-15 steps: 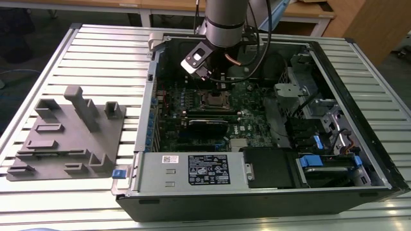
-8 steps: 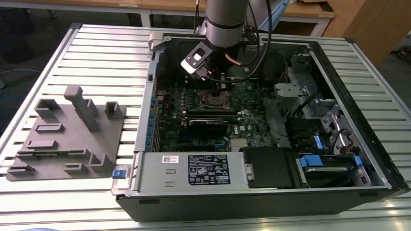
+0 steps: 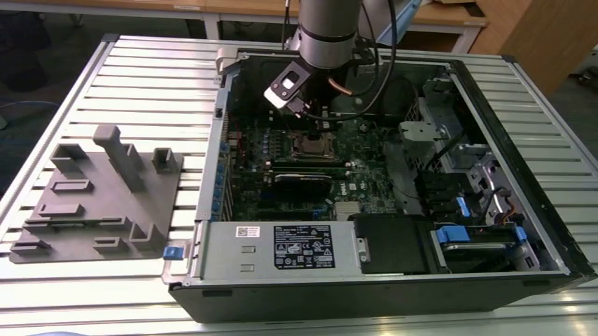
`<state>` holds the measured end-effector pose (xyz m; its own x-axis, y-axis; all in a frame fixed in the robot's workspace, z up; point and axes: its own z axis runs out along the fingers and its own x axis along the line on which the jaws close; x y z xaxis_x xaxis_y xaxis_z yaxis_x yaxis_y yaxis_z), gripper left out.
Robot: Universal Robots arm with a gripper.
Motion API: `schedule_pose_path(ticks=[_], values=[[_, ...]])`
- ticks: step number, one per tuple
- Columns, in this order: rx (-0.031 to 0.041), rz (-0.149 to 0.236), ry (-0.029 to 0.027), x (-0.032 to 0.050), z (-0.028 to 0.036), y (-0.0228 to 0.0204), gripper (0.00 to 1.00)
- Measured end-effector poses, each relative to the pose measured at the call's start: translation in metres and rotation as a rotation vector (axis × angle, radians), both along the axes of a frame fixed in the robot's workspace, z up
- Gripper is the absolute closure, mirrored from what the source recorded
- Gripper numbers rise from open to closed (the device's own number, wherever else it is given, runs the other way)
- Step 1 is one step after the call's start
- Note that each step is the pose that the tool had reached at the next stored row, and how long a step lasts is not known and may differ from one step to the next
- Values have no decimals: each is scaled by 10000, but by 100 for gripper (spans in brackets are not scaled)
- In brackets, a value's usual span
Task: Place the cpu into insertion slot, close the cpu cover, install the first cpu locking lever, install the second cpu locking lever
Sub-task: 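Close the cpu cover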
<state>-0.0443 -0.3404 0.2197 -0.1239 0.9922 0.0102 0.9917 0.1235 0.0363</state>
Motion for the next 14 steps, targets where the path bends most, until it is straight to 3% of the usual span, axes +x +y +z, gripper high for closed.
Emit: schedule_pose_path(ticks=[5, 10, 14], values=[[0, 24, 0, 0, 0, 0, 89], [17, 425, -4, 0, 0, 0, 89], [18, 503, -4, 0, 0, 0, 89]])
